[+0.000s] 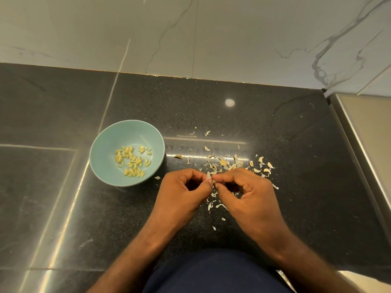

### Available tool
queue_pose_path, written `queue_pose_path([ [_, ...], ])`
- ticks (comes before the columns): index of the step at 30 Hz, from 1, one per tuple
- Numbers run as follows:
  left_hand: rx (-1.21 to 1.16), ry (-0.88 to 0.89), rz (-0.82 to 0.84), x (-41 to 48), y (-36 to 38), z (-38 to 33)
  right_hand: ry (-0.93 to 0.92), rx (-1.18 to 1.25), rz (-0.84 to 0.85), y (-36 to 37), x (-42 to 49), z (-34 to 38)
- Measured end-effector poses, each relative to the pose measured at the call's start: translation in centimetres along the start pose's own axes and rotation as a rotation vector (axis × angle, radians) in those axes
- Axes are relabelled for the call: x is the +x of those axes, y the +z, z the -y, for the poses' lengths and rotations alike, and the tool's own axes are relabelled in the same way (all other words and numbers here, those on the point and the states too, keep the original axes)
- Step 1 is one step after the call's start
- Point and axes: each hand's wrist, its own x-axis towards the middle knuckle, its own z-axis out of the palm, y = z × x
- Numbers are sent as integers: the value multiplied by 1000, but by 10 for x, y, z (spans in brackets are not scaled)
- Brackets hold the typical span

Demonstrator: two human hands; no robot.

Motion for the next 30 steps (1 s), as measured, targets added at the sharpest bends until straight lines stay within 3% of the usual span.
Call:
queue_pose_path([
  [8, -68, -52, -12, 0, 0, -1, 127, 199, 44, 0, -2, 3],
  [14, -152, -106, -45, 1, 2, -1, 457, 780, 18, 4, 3, 6],
  [19, 12, -84, -93, 4, 1, 10, 633, 1084, 52, 3, 9, 5],
  [25, 570, 96, -21, 10, 1, 32, 649, 1095, 56, 5, 11, 0],
  [28, 682, 62, -41, 9, -1, 29, 593, 990, 25, 6, 12, -6],
  [30, 560, 31, -74, 8, -2, 25, 535, 866, 2, 6, 12, -8],
])
